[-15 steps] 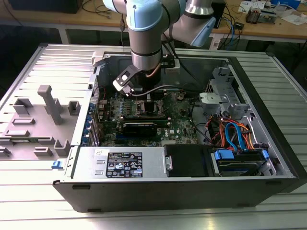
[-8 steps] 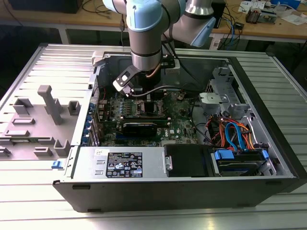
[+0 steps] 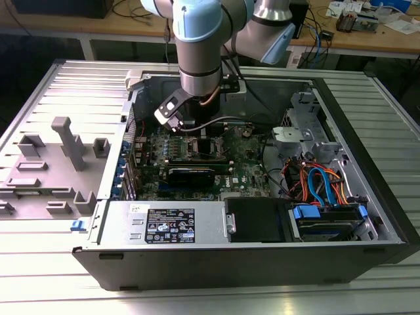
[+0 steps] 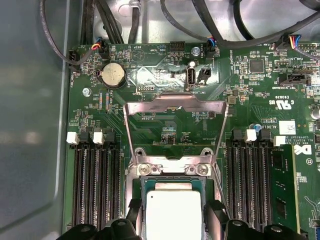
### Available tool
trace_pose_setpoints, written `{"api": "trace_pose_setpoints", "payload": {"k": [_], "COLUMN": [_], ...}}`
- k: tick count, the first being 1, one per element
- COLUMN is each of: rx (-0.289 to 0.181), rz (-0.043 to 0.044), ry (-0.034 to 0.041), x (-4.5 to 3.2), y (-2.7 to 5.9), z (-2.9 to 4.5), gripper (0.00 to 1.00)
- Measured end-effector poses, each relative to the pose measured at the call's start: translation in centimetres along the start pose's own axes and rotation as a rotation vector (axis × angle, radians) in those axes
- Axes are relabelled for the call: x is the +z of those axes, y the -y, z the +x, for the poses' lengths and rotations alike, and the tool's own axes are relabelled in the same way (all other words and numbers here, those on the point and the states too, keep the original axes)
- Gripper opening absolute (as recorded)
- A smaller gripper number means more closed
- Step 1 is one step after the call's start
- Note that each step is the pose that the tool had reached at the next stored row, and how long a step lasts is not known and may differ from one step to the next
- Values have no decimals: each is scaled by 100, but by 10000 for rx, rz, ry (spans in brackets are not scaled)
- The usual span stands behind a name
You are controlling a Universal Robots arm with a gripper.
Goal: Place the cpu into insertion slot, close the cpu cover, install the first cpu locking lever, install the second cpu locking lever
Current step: 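Place the cpu into insertion slot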
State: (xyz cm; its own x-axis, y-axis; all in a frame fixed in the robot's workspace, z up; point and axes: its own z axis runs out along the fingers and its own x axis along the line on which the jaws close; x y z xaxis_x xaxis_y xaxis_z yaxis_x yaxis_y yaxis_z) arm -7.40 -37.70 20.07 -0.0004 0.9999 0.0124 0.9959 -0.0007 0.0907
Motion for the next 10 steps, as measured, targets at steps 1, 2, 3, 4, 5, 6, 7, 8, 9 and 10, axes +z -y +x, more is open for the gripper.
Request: {"api": "trace_pose_setpoints", "payload": {"k": [1,2,3,4,5,6,7,8,9,10], "rx": [1,0,0,1,1,1,1,0,1,2], "rz": [1,2,5,7,15,32,50,66,90,115], "ry": [0,0,0,0,-1,-1,0,0,-1,-2], "x": [-9,-26,-42,-57,-82,-111,-134,-147,-157,-164], "y": [-1,-2,-4,-5,-7,-10,-13,-15,-19,-24], "z": [0,0,1,1,1,2,2,2,2,3], "gripper": [62,62,62,62,62,62,62,62,62,62]}}
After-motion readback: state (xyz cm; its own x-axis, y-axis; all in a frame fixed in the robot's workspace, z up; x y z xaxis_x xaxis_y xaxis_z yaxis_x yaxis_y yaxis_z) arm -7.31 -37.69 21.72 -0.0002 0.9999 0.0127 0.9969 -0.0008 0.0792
